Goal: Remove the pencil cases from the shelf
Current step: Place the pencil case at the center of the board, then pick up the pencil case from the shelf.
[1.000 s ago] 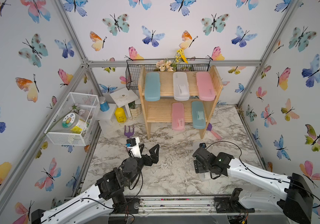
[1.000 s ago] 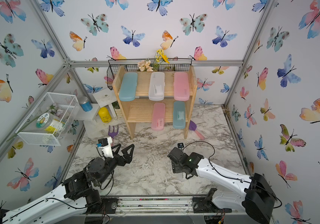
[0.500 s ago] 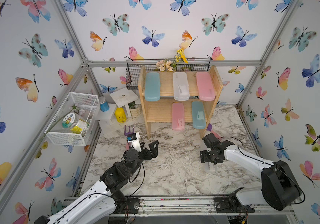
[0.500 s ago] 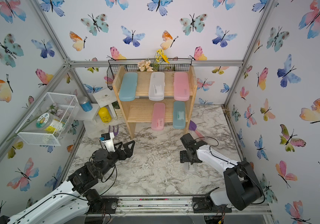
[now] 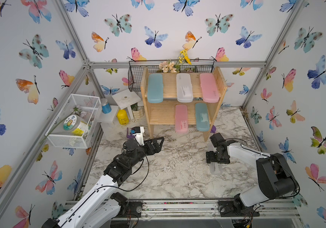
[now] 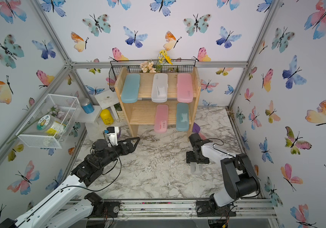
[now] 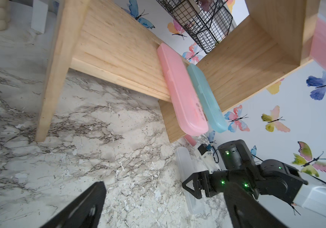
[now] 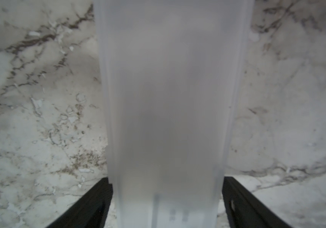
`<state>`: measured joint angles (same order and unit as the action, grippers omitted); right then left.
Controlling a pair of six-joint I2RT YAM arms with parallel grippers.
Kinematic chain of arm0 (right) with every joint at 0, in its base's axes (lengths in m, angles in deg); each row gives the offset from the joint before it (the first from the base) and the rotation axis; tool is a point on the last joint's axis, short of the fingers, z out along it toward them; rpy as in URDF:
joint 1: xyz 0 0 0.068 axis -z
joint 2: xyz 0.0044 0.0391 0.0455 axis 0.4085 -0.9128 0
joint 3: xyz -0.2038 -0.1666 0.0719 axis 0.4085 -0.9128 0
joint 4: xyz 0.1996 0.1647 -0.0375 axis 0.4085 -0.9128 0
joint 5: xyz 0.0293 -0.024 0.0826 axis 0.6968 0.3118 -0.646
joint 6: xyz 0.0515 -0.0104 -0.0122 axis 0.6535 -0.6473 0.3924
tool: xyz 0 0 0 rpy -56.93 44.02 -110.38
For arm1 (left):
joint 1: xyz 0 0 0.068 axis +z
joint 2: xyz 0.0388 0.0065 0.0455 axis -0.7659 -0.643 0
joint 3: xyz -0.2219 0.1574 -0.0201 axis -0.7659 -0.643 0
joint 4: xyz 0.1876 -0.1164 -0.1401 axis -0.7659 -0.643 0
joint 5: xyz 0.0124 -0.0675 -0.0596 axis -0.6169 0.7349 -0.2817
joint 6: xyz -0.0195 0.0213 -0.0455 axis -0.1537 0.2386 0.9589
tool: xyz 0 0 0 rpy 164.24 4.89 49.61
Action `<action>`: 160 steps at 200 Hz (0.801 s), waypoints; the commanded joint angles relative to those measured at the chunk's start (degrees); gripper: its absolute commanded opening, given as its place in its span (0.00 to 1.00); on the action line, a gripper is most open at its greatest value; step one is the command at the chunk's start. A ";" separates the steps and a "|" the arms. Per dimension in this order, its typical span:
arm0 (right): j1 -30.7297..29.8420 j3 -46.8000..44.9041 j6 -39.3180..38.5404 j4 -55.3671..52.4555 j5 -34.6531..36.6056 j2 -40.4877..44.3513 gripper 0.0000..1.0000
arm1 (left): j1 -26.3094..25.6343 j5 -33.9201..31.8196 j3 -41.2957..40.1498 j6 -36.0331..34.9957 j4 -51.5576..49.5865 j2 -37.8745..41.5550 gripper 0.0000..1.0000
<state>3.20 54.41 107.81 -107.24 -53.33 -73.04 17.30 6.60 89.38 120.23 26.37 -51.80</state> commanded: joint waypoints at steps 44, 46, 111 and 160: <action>0.43 1.67 1.33 -0.86 -0.95 13.78 0.99 | 0.23 14.37 1.03 6.58 9.93 -7.24 0.99; 0.43 1.67 1.44 -0.86 -1.09 14.48 0.99 | 0.27 14.56 0.88 6.89 10.44 -7.49 0.99; 0.43 6.54 1.62 -5.95 -0.64 21.48 0.99 | 0.82 24.14 0.75 19.89 36.07 -23.35 0.99; 0.43 6.68 1.49 -4.02 -2.15 24.50 0.99 | 2.56 29.56 7.12 24.26 42.27 -35.21 0.89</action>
<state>3.31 60.29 109.17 -110.19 -53.85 -49.96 19.22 30.93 92.74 141.39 61.45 -83.54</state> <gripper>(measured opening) 0.992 0.925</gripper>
